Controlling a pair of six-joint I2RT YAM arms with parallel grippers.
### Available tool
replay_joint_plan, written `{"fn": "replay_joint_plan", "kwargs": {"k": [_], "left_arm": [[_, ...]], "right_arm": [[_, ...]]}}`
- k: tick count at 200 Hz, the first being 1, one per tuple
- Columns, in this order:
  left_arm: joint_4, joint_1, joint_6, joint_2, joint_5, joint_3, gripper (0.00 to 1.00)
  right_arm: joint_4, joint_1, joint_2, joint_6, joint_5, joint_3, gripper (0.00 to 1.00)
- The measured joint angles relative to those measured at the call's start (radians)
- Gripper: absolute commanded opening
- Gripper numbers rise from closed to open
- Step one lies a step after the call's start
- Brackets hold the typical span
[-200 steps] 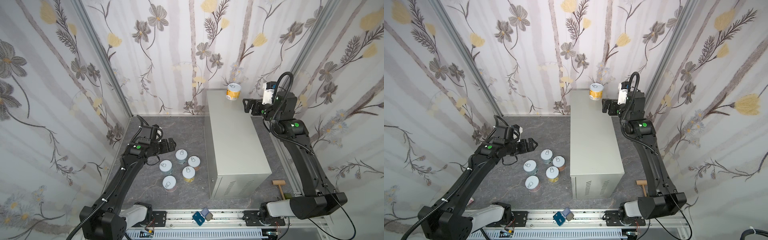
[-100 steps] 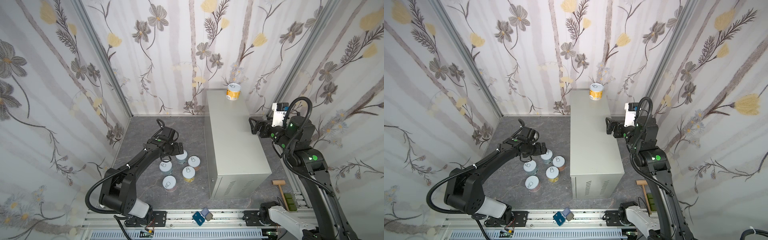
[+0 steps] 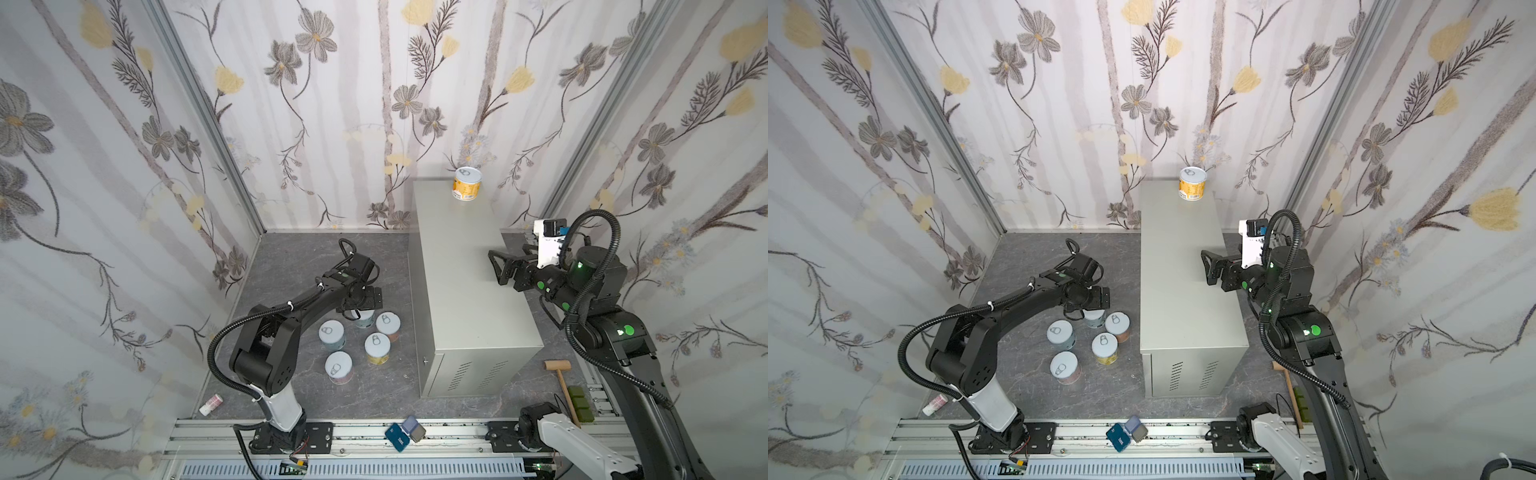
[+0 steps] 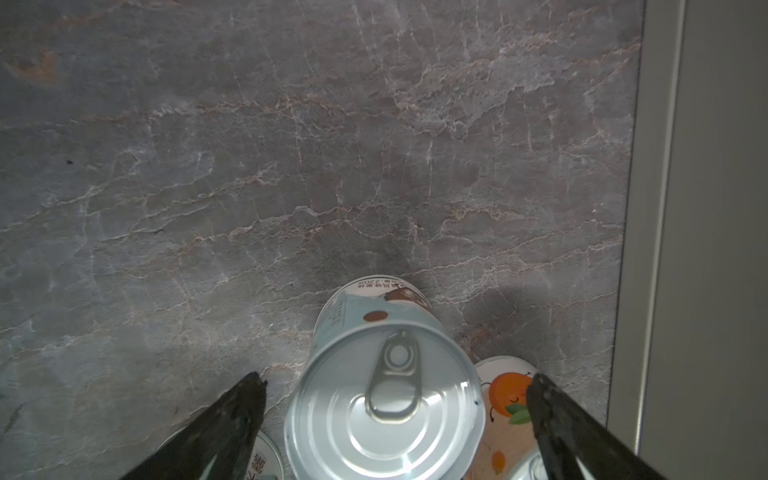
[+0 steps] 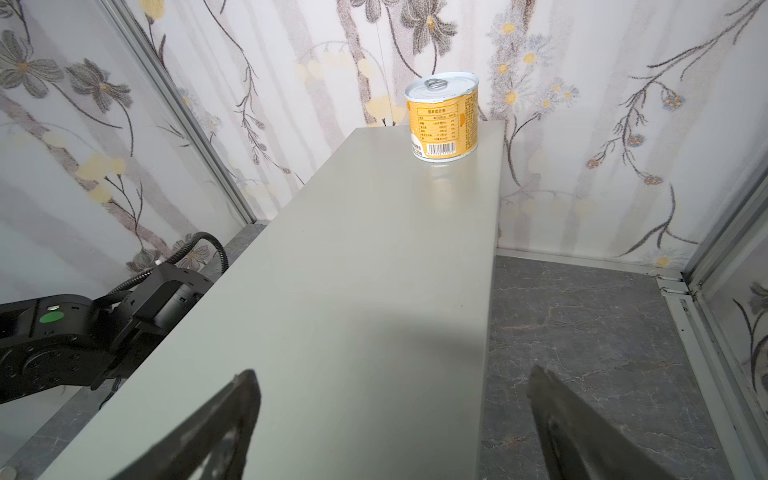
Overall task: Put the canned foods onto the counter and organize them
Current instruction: 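Release the yellow can with the right gripper while the left grasps the pale blue can, then lift the pale blue can with the left gripper toward the approaching right gripper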
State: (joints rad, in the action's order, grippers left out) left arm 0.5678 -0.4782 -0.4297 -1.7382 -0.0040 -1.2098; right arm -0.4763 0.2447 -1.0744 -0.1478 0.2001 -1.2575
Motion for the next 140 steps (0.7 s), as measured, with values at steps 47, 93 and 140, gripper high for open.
{"fn": "replay_joint_plan", "kwargs": {"k": [47,93,140], "left_arm": [[0.005,-0.006,-0.008,-0.031,-0.040,0.019,1.00],[-0.005,-0.012,-0.011,-0.040,-0.048,0.026,0.90],[-0.013,-0.013,-0.011,-0.037,-0.047,0.038,0.82]], "right_arm": [[0.032,0.014,0.006,0.000,0.014,0.013,1.00],[0.039,0.023,0.014,-0.001,0.014,0.018,1.00],[0.039,0.031,0.013,0.000,0.019,0.010,1.00]]}}
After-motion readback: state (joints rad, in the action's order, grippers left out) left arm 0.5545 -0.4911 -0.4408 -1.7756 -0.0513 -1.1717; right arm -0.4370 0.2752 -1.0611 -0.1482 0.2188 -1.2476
